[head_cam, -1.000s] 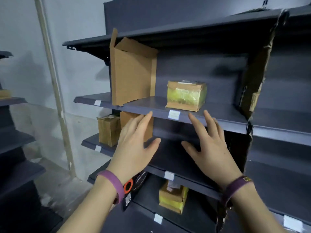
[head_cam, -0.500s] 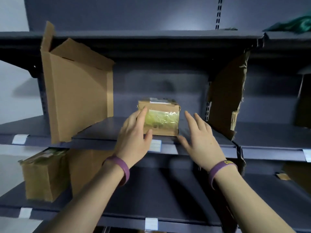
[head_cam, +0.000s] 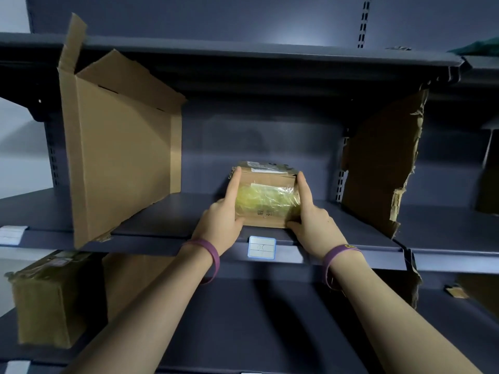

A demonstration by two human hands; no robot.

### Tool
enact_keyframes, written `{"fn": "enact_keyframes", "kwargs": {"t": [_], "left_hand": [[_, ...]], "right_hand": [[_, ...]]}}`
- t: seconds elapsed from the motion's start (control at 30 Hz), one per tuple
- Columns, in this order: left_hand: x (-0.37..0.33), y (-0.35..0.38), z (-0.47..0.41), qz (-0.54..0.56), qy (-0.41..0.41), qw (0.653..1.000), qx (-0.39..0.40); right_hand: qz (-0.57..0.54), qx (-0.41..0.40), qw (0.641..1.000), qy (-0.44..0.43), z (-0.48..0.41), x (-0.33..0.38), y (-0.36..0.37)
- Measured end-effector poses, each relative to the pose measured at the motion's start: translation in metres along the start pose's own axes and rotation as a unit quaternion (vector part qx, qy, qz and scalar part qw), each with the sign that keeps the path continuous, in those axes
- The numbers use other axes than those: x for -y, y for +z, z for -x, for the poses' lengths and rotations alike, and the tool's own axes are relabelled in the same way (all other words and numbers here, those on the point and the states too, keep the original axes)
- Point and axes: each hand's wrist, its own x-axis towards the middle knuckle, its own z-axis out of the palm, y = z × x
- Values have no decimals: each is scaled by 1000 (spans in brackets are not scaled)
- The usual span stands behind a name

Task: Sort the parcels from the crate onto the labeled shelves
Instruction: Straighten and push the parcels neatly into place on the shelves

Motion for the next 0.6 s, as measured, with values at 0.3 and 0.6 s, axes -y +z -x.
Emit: {"fn": "enact_keyframes", "kwargs": {"t": [0.3,0.6], "left_hand": [[-1,4,-5,-9,-14,1000,-10],[-25,7,8,-2,98,984,-150]], "right_hand": [[2,-19,1000,1,-3,-2,5],[14,-69,994,-89,24,-13,-18]]}}
